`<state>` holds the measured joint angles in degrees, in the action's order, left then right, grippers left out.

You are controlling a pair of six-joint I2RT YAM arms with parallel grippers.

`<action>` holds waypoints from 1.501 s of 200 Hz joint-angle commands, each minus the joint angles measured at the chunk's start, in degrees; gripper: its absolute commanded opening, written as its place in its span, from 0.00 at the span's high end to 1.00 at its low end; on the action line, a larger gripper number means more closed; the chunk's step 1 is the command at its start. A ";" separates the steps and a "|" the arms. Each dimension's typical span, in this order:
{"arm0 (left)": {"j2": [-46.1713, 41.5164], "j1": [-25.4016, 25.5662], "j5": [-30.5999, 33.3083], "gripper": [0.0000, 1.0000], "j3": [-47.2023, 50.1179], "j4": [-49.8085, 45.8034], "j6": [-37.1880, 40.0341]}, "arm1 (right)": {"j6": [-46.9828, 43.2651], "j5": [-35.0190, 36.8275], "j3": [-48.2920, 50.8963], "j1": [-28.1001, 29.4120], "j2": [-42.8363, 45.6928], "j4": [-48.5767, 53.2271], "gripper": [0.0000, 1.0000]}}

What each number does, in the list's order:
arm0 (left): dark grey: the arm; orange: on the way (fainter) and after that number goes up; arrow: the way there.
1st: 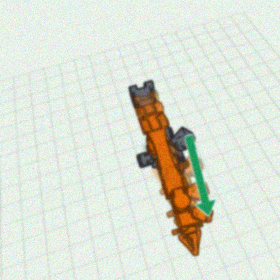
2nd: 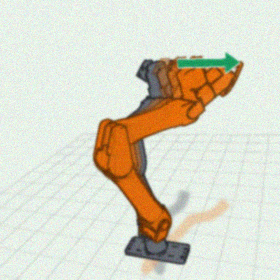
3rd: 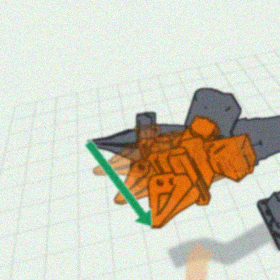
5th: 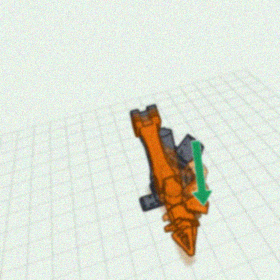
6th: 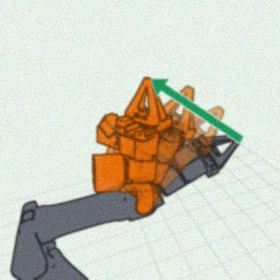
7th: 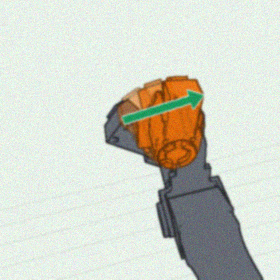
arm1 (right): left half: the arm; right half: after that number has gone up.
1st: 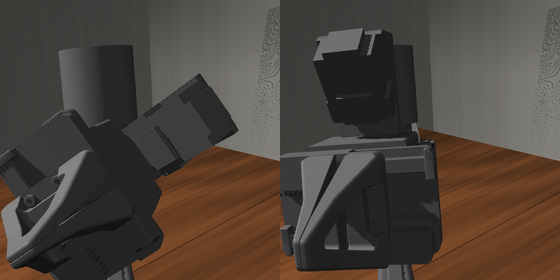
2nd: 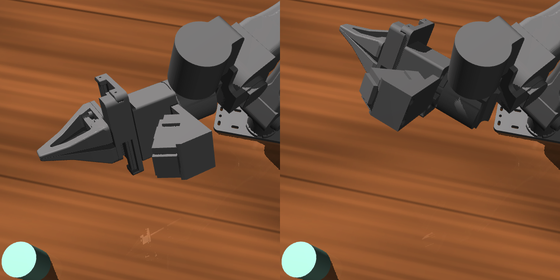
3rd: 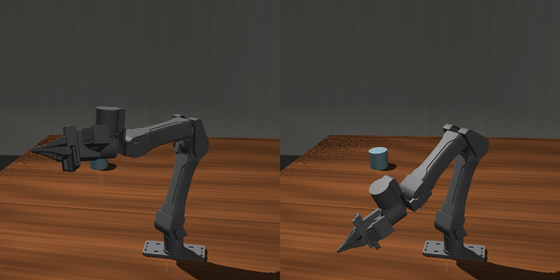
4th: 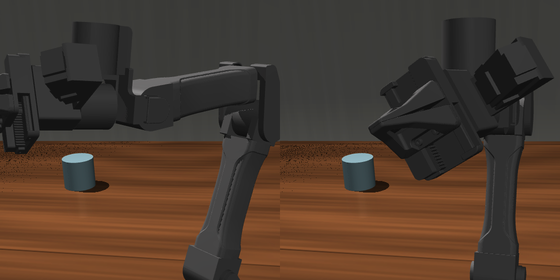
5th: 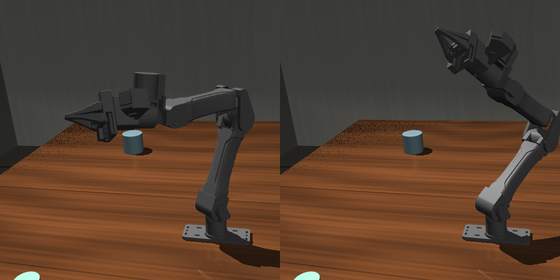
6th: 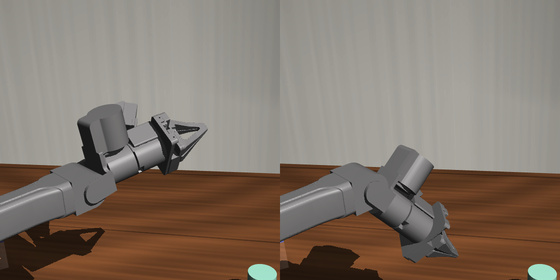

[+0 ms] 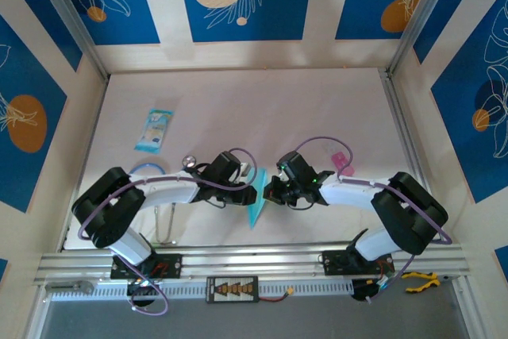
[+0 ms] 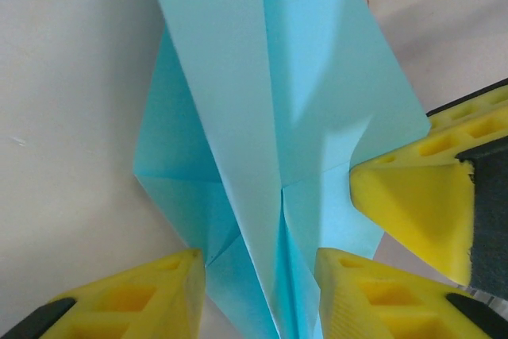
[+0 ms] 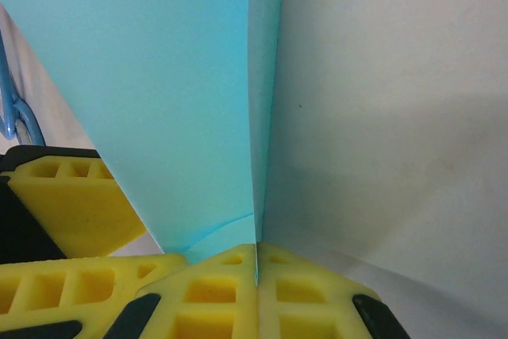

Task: Fold a paper plane with a square sheet of paper (pick it up from the middle)
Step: Perform the fifth fold on the wing at the bottom-center of the table, then move a paper plane to the center of the table.

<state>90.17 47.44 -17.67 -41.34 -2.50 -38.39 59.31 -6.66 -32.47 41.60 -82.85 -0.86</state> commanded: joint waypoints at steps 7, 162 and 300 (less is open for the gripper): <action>-1.02 0.37 0.64 0.58 -1.00 -0.57 1.47 | 0.54 -1.34 0.48 -0.21 -0.68 -0.37 1.00; -0.70 0.46 -1.91 0.51 0.21 2.77 0.60 | 0.59 -1.43 0.79 -0.16 -1.05 -0.50 1.00; 0.38 2.04 -3.14 0.58 0.56 1.01 -1.78 | 0.69 -1.39 0.50 -0.28 -0.85 0.02 1.00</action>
<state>90.17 48.66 -19.25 -40.93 -1.32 -39.59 59.33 -7.07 -32.36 41.60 -83.53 -1.28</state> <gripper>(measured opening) 0.424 0.057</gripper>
